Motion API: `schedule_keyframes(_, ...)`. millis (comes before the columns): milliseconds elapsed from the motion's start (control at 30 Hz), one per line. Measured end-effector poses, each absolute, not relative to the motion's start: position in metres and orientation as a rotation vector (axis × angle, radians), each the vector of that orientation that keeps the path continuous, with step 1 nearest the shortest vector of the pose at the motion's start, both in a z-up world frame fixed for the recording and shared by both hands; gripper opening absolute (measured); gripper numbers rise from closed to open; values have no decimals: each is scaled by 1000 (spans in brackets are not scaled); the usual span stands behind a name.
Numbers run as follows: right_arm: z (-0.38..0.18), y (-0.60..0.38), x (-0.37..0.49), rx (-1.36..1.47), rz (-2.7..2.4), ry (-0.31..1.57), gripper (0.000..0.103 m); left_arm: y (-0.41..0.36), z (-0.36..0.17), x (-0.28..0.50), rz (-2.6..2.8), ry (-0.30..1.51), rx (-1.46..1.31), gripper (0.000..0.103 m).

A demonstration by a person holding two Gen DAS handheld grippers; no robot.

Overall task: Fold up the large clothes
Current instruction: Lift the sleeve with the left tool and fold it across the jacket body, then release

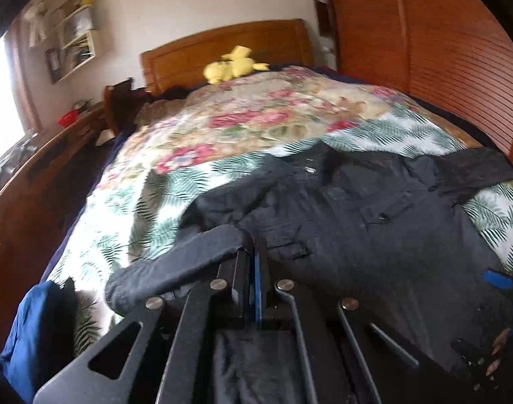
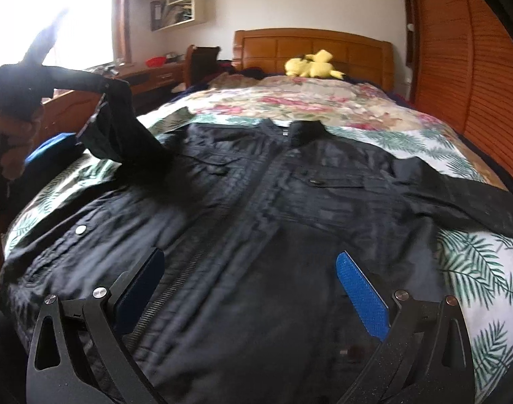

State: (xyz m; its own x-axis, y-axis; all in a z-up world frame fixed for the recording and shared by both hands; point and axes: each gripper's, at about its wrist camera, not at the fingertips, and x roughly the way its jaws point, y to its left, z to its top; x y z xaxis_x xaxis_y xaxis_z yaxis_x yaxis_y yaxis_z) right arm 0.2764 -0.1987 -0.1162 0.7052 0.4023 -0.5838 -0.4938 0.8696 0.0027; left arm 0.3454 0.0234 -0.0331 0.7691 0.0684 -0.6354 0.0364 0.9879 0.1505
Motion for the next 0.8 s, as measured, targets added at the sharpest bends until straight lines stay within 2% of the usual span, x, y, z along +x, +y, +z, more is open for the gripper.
schedule_keyframes(267,-120,-227,289,-125,473,628,103,3,-62,330,-20,725,115,0)
schedule_keyframes(367,-126,-232,291,-104,484,649,103,5,-73,313,-20,713,100,6)
schedule_keyframes(467,-130,-233,291,-102,485,658,103,10,-77,292,-10,697,82,16)
schedule_keyframes(533,-131,-230,290,-114,479,654,103,16,-78,276,-8,681,58,30)
schedule_keyframes(633,-133,-226,289,-138,469,649,103,22,-81,260,-31,681,40,35)
schedule_keyframes(800,-139,-217,293,-170,449,665,103,28,-80,234,-55,667,54,37)
